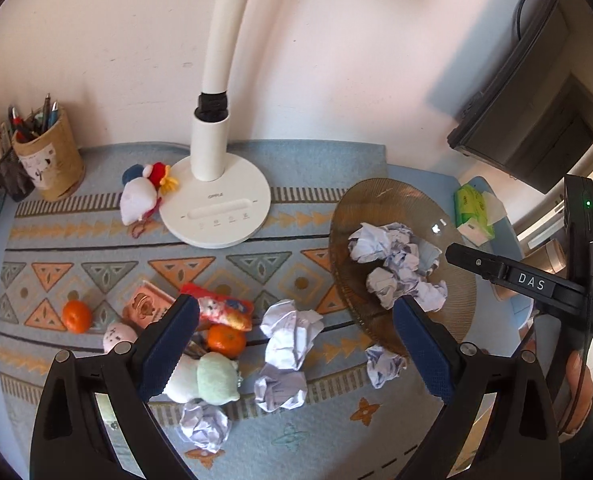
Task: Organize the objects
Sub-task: 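Carry both paper balls over the glass plate and open both tools, then grasp the stacked plush dango with the left tool while the right tool grasps a paper ball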
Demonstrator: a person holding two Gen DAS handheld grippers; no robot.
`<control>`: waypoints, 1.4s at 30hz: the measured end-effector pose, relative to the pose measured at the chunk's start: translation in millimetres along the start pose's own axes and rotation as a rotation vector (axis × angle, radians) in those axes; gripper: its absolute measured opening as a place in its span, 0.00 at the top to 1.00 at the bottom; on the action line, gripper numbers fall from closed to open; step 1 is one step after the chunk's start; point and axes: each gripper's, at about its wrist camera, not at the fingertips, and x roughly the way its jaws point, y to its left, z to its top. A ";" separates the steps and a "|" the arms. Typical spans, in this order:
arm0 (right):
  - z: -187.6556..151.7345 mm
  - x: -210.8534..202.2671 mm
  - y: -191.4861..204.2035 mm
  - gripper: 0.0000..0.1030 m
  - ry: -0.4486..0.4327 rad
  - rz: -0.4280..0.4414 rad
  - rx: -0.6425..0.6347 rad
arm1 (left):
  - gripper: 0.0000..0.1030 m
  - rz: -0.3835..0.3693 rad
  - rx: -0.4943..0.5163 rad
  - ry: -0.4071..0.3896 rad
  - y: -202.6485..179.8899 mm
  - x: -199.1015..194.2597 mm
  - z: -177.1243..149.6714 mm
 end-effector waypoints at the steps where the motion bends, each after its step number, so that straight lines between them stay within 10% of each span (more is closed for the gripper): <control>1: -5.9 5.0 7.5 0.30 0.019 0.010 -0.013 | 0.05 0.017 -0.013 0.011 8.8 0.7 -5.6; 9: -28.4 36.6 72.9 0.30 0.104 0.065 -0.125 | 0.06 0.078 -0.224 0.037 92.5 -13.7 -33.0; 26: -69.9 64.7 133.6 0.30 0.238 0.164 -0.241 | 0.05 0.113 -0.273 0.119 191.6 -19.7 -55.6; 34: -140.2 95.0 188.7 0.27 0.386 0.214 -0.478 | 0.07 0.042 -0.226 0.256 196.8 8.8 -98.6; 42: -140.2 135.4 189.0 0.27 0.454 0.200 -0.407 | 0.18 0.026 -0.179 0.277 193.8 52.9 -84.5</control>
